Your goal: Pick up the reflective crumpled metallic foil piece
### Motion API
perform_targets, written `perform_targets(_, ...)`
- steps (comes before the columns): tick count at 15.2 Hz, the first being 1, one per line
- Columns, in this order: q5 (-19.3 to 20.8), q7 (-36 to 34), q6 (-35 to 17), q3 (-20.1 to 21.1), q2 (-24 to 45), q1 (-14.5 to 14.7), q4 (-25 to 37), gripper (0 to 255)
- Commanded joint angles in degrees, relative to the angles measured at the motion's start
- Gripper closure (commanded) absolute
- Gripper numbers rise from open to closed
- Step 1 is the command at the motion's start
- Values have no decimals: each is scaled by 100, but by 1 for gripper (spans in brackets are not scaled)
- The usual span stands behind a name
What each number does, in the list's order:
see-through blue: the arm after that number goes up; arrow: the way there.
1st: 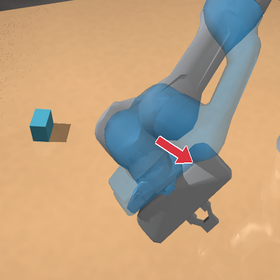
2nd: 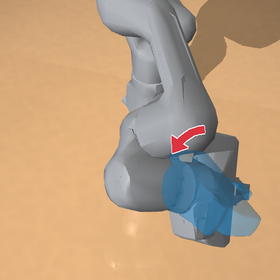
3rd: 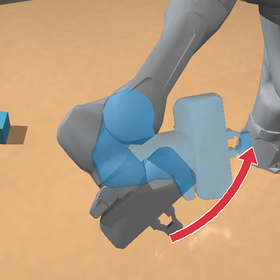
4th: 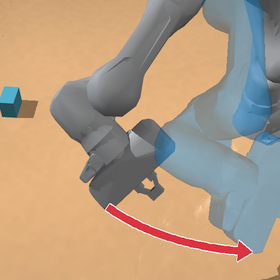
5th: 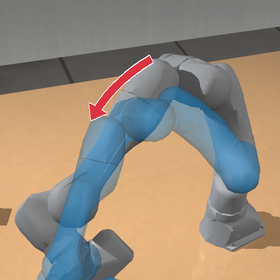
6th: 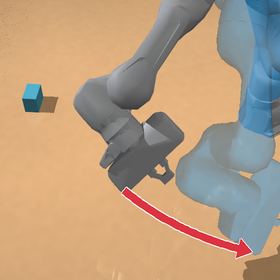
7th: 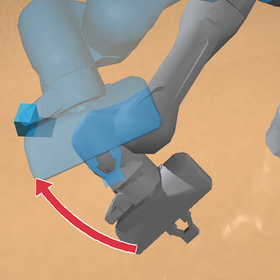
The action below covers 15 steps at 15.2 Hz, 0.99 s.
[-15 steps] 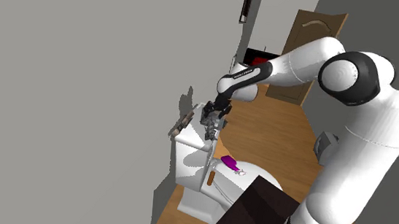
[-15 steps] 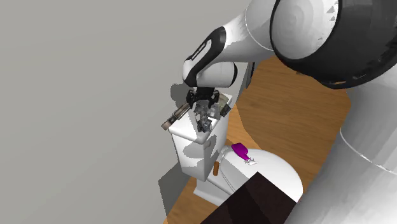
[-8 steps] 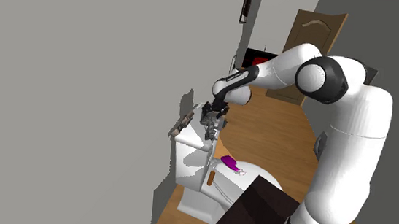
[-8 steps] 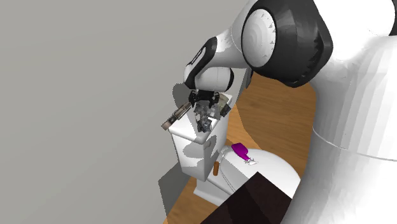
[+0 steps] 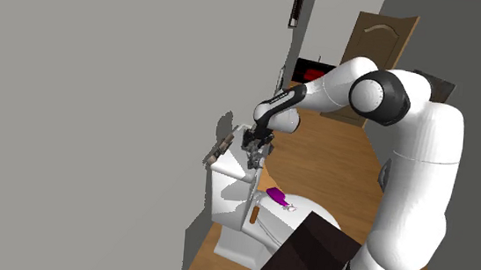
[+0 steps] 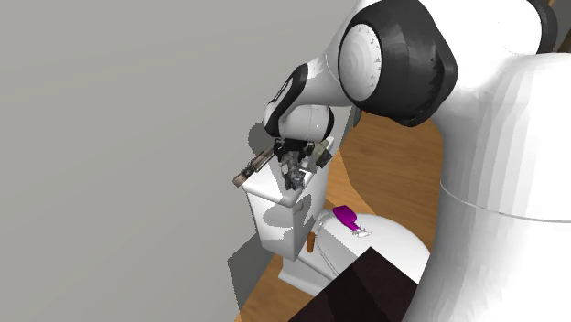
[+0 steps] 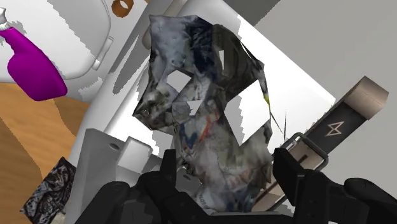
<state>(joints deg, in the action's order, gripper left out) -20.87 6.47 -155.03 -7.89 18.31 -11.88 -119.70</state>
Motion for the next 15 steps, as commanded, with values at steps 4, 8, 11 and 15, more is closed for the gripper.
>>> perform_targets(4, -6, 5, -6, 5, 9, -1, -2, 255)
perform_targets(8, -10, 16, -1, 5, 12, -9, 5, 255)
perform_targets(11, 112, -96, 181, -63, -148, 36, 31, 255)
perform_targets(15, 270, -240, 428, -138, -351, 83, 84, 255)
